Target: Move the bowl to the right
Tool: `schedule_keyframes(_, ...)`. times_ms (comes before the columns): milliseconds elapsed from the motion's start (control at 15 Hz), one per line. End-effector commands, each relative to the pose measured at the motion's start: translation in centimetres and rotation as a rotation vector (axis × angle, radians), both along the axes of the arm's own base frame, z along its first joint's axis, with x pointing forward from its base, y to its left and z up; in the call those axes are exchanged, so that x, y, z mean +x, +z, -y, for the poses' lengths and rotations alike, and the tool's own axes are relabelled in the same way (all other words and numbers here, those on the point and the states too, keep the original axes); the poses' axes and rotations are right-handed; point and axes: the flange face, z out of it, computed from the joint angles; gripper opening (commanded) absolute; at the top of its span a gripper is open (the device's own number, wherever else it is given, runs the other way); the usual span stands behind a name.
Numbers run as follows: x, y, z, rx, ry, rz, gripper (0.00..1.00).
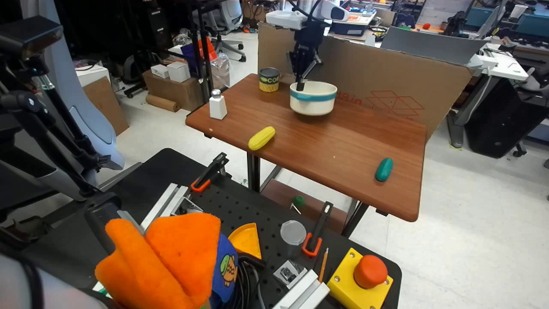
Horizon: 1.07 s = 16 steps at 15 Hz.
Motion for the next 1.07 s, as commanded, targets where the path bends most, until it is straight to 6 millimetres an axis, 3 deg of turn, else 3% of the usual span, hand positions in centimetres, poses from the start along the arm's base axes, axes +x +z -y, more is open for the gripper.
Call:
schedule_keyframes(0, -0.9, 3.4, 2.9, 0.02, -0.074, -0.025, 0.04)
schedule_keyframes(267, -1.3, 5.2, 9.7, -0.025, -0.157, -0.032, 0.04)
schedule_keyframes(600, 0.4, 5.9, 17.6, -0.06, -0.244, 0.067, 0.04)
schedule_keyframes(1000, 2.1, 4.9, 21.9, -0.085, -0.277, 0.208, 0.04)
